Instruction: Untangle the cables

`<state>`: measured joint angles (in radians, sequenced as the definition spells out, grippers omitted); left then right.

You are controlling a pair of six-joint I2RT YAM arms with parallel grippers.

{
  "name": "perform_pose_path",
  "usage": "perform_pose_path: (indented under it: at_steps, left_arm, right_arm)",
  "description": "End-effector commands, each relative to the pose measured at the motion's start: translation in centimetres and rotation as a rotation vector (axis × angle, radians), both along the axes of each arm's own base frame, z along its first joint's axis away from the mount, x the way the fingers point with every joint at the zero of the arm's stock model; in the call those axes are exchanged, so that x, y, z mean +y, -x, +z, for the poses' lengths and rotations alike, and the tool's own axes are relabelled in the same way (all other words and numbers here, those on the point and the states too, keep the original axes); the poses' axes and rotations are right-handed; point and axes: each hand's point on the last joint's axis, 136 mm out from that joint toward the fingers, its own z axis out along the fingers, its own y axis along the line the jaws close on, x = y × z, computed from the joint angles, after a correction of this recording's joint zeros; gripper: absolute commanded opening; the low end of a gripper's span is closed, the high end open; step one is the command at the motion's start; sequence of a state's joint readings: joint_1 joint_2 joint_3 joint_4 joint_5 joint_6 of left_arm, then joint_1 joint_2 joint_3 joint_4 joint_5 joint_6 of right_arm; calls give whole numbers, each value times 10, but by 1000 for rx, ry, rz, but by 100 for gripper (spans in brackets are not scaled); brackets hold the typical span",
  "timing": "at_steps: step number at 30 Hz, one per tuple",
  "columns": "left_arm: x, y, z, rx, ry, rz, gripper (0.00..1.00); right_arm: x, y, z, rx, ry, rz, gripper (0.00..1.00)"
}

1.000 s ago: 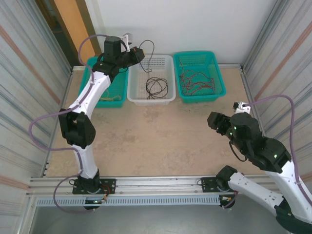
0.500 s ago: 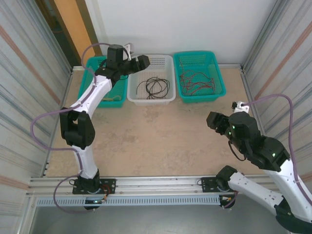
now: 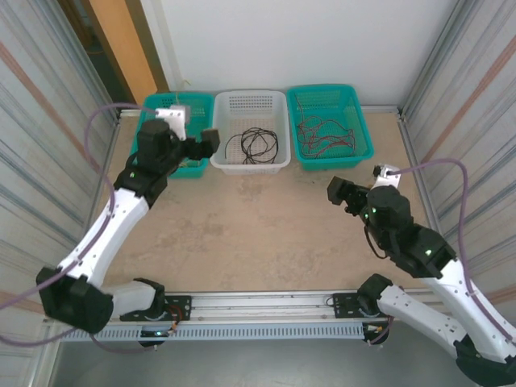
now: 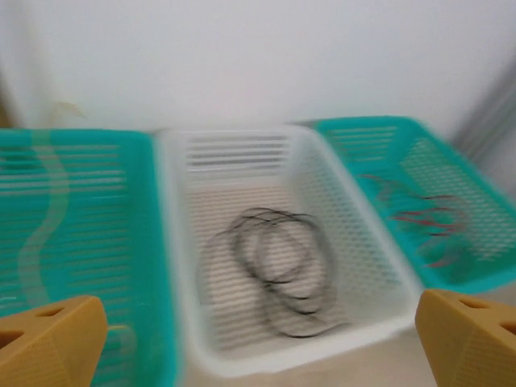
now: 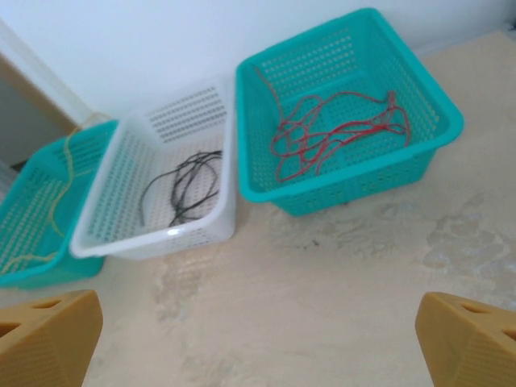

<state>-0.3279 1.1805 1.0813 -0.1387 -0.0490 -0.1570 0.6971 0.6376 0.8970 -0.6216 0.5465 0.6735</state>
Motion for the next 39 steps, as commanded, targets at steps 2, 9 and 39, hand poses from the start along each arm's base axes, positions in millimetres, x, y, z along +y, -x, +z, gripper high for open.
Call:
perform_pose_path:
  at_steps: [2,9,39]
  left_arm:
    - [108,6,-86,78,-394,431,99]
    - [181,34,-174,211,-397,652,99]
    - [133,-7,-222,18,-184,307,99]
  right_arm:
    - [-31,-24,-30,-79,40,-209,99]
    - [-93,-49,-101,87,348,-446,99]
    - [-90,-162,-216,27,301,25,99]
